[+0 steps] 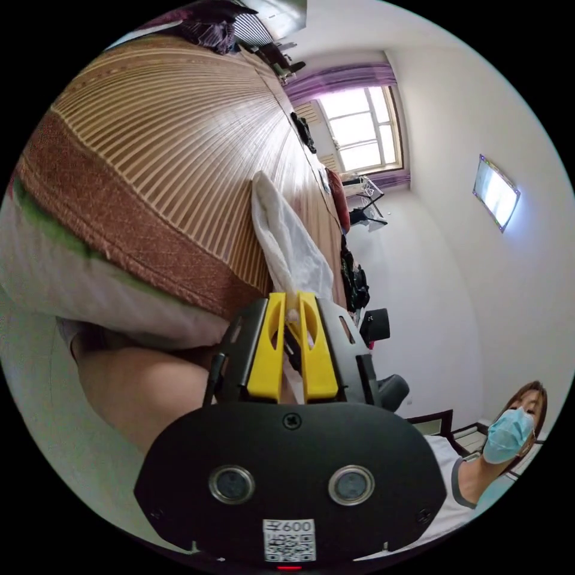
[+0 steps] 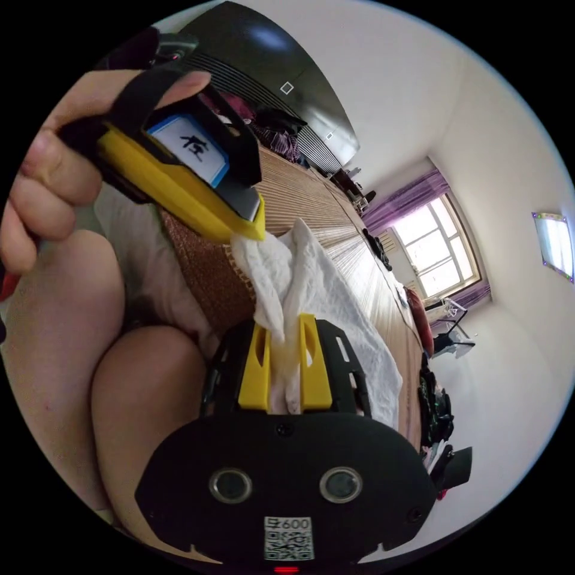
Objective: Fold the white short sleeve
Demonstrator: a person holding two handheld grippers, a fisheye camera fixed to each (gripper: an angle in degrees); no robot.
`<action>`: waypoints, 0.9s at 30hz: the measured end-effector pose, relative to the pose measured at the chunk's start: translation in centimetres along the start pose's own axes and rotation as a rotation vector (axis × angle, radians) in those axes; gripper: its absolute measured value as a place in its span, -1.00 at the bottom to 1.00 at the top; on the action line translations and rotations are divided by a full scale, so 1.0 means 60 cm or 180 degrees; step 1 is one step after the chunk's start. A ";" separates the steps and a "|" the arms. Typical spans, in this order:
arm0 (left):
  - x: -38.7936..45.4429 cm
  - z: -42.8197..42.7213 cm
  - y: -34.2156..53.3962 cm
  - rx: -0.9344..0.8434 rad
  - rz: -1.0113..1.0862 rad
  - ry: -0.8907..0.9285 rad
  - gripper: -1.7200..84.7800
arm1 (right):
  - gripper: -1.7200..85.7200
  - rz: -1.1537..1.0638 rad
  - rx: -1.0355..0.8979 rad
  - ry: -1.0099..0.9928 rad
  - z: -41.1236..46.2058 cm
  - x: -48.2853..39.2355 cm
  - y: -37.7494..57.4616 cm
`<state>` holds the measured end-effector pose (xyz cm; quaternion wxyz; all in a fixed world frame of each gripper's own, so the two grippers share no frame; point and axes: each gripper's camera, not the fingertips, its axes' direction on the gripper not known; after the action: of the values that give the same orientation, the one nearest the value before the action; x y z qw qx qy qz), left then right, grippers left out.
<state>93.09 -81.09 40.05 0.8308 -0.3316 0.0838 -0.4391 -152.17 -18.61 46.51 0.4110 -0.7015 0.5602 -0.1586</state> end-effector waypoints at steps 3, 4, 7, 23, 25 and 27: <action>-0.034 0.016 0.012 -0.0169 -0.0166 -0.0047 -0.73 | -0.92 0.0243 0.0010 -0.0134 0.018 -0.004 0.013; -0.042 0.024 0.017 -0.0174 -0.0137 0.0016 -0.72 | -0.93 0.0296 0.0008 -0.0168 0.025 -0.006 0.017; -0.037 0.008 0.021 0.0094 -0.0111 0.0009 -0.73 | -0.94 0.0309 0.0084 -0.0164 0.036 -0.020 0.028; -0.009 0.022 0.007 0.0198 0.0232 -0.0489 -0.78 | -0.96 0.0348 0.0218 -0.0344 0.033 0.009 0.004; -0.006 0.023 0.009 0.0249 0.0330 -0.0514 -0.76 | -0.96 0.0387 0.0229 -0.0370 0.026 0.025 -0.005; -0.005 0.018 0.007 0.0328 0.0390 -0.0549 -0.75 | -0.95 0.0460 0.0217 -0.0474 0.019 0.047 -0.017</action>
<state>93.68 -80.15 40.57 0.8762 -0.3192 0.0095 -0.3610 -149.81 -20.68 45.93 0.4855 -0.6547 0.5716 -0.0950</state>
